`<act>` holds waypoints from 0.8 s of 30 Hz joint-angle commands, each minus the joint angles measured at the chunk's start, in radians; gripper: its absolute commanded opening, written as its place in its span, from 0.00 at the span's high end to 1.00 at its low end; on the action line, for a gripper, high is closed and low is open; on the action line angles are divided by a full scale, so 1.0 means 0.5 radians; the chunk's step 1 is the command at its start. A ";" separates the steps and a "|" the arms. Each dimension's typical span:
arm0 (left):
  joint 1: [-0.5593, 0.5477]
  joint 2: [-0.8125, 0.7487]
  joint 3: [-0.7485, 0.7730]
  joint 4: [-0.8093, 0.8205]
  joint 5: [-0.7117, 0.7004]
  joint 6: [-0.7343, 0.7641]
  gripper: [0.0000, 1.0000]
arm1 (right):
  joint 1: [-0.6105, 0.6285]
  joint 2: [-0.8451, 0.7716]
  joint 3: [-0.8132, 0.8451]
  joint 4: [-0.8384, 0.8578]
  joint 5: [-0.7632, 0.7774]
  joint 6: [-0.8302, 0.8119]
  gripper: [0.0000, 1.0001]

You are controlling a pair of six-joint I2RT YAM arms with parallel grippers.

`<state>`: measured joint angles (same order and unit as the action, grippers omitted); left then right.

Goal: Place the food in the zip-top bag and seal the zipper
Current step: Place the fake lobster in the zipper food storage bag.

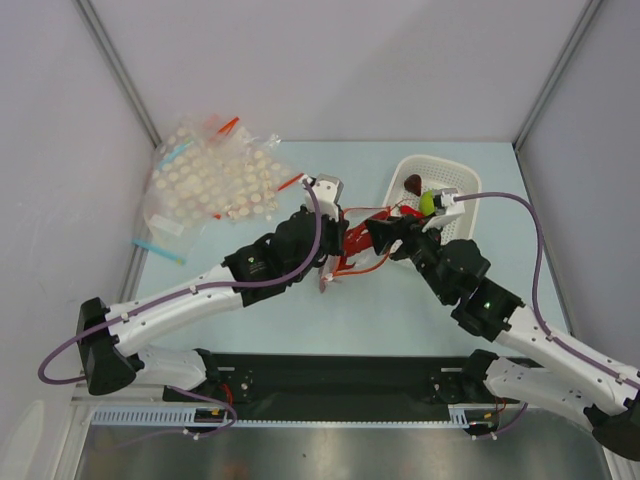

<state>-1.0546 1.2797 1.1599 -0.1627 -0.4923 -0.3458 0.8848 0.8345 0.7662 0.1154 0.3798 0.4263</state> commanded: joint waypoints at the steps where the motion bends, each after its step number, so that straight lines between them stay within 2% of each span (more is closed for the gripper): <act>1: -0.011 -0.071 0.015 0.092 -0.071 0.041 1.00 | -0.064 -0.034 0.020 -0.062 0.057 -0.024 0.37; 5: -0.011 -0.056 0.033 0.062 -0.120 0.047 1.00 | -0.183 -0.043 0.038 -0.157 -0.029 0.019 0.37; 10: -0.008 -0.059 0.030 0.028 -0.206 0.060 1.00 | -0.331 -0.040 0.042 -0.209 -0.238 0.068 0.26; 12: -0.008 -0.065 0.033 0.025 -0.215 0.063 1.00 | -0.377 -0.040 0.038 -0.206 -0.302 0.080 0.26; 18: -0.011 -0.083 0.036 -0.024 -0.353 0.041 1.00 | -0.411 0.006 0.014 -0.166 -0.425 0.092 0.40; 19: -0.008 -0.087 0.039 -0.036 -0.371 0.026 1.00 | -0.411 0.027 0.011 -0.148 -0.437 0.101 0.46; 24: -0.008 -0.093 0.052 -0.095 -0.485 0.001 1.00 | -0.408 0.116 0.008 -0.111 -0.523 0.120 0.46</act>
<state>-1.0561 1.2770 1.1595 -0.2234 -0.6643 -0.3332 0.6830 0.8742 0.7662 0.0216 0.1658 0.4767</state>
